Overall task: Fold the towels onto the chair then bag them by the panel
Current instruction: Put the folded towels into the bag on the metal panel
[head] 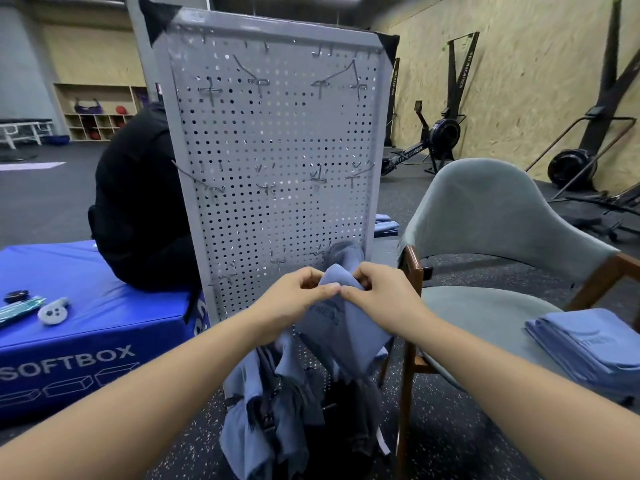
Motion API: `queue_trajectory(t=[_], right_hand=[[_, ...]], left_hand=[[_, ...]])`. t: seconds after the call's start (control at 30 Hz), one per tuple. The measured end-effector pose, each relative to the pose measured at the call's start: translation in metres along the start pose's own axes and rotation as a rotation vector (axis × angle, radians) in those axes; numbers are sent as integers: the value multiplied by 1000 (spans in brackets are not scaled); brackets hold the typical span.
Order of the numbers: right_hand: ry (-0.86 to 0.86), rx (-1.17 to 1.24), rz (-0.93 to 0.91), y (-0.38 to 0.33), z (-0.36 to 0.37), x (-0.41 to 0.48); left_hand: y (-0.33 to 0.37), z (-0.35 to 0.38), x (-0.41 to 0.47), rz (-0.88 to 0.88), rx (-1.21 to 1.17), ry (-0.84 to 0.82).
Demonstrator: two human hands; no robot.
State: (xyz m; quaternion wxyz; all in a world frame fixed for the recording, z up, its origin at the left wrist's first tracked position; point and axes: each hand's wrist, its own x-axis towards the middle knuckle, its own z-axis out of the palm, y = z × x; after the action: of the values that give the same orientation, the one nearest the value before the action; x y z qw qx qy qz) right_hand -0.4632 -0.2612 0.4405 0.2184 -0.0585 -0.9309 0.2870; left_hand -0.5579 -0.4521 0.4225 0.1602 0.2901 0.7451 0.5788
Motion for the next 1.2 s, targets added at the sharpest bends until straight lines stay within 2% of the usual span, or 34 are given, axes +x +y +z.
queue_trajectory(t=[0.27,0.53,0.63,0.73,0.93,1.1,1.2], right_hand=[[-9,-28,29,-8,1,28],[-3,-47,84,-19,13,63],[-17,-97,96,-27,15,80],[-24,-107,104,-35,11,95],[-79,-153,124,-39,8,114],[-76,-114,155,-43,21,125],[-66,-112,161,-46,31,130]], left_hand=[[14,-21,28,-31,48,24],[34,-47,63,-219,-102,-111],[46,-55,77,-217,40,-88],[62,-61,90,-175,258,9],[82,-64,102,-141,513,36],[64,-62,116,-181,500,51],[53,-63,121,-143,502,98]])
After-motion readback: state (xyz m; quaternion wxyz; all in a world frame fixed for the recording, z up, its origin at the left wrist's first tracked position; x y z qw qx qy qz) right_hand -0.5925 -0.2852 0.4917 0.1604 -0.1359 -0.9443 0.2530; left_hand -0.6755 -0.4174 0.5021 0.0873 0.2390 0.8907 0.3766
